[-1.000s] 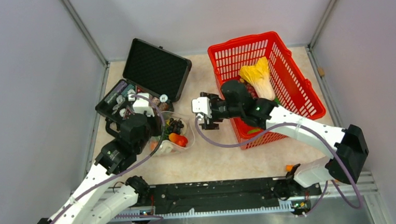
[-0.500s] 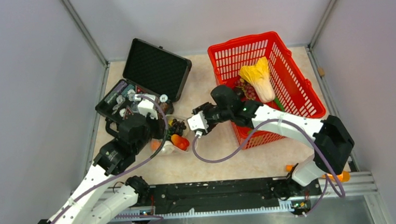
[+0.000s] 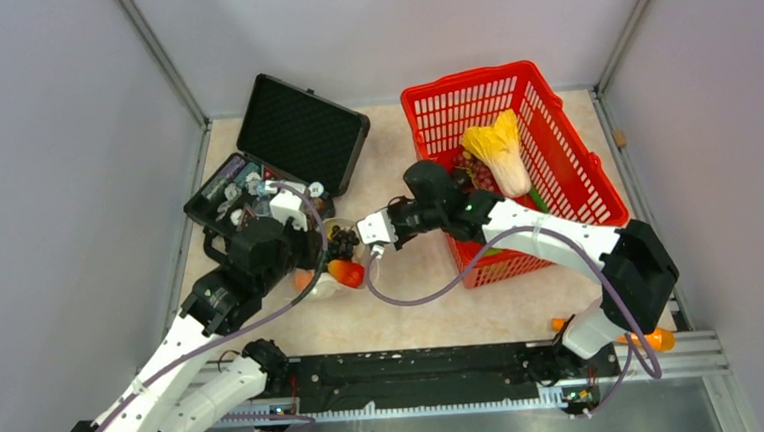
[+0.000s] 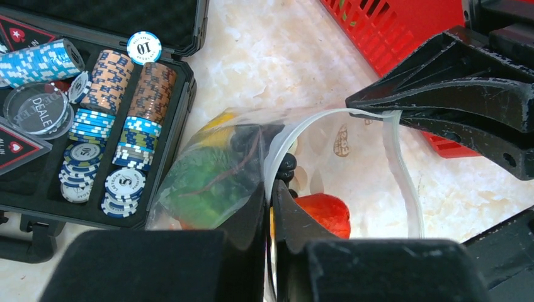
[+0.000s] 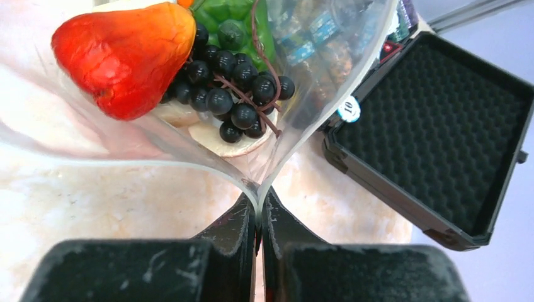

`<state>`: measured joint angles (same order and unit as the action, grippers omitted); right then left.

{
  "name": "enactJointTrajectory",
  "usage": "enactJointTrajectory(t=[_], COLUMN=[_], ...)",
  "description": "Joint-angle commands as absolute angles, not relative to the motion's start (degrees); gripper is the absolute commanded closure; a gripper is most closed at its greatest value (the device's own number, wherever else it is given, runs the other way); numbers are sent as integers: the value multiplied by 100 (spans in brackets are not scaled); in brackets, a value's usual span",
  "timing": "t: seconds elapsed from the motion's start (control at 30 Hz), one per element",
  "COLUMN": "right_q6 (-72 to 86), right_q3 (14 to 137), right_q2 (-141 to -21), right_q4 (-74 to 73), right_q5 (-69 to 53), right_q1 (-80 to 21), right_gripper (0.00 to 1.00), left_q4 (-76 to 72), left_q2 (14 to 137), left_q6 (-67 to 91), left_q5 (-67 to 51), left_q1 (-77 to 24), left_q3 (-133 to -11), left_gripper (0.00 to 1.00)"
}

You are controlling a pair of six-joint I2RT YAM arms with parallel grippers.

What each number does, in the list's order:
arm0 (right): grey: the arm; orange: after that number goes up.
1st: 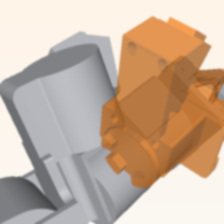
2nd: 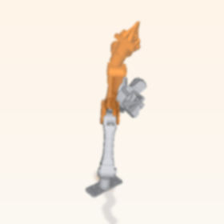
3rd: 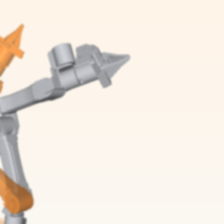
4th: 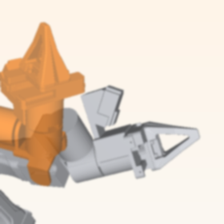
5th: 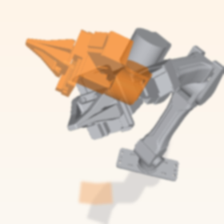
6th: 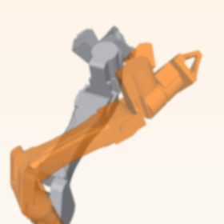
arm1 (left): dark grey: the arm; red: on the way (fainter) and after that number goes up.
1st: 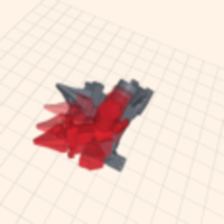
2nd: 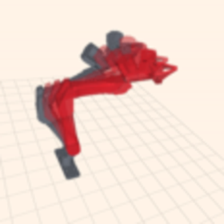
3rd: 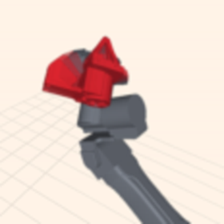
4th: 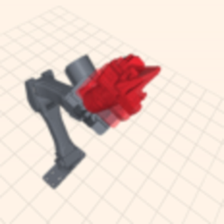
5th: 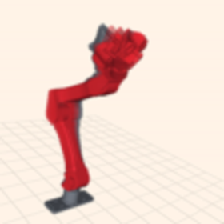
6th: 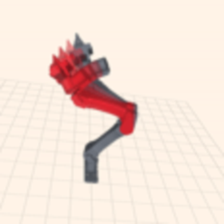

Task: Place the food in the zip-top bag and seal the zipper
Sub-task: Adjust the zipper food storage bag at the center of the board.

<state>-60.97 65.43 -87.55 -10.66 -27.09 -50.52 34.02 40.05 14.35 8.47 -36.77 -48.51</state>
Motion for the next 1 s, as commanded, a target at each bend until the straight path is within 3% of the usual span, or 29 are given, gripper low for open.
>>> enactJointTrajectory(t=[0.0, 0.07, 0.1, 0.13, 0.27, 0.37, 0.63, 0.97], right_q6=[-5448, -4998, -4822, -4607, -4109, -3630, -3398, -3374], right_q3=[7459, 7672, 7765, 7855, 8205, 8738, 9521, 9900], right_q2=[-8638, -8591, -8545, -8506, -8471, -8753, -9580, -10077], right_q4=[-1932, -2208, -2366, -2446, -3039, -3571, -4456, -4735], right_q5=[-2880, -2911, -3071, -3250, -3694, -3666, -4239, -3760], right_q1=[-5070, -5023, -4957, -4892, -4766, -4607, -4021, -3692], right_gripper=[100, 100, 100, 100, 100, 100, 100, 100], left_q4=[3330, 3412, 3437, 3459, 3467, 3437, 2863, 1229], left_q2=[4042, 4033, 4018, 4002, 3901, 3768, 3229, 1891], left_q6=[1293, 1251, 1214, 1179, 1029, 932, 669, 267], left_q5=[1081, 1182, 1202, 1224, 1238, 1237, 1676, 730], left_q1=[-3648, -3641, -3632, -3627, -3585, -3570, -3565, -3563], left_q3=[-5237, -5364, -5454, -5496, -5761, -5798, -5089, -3493], left_gripper=[87, 77, 49, 33, 13, 3, 1, 1])
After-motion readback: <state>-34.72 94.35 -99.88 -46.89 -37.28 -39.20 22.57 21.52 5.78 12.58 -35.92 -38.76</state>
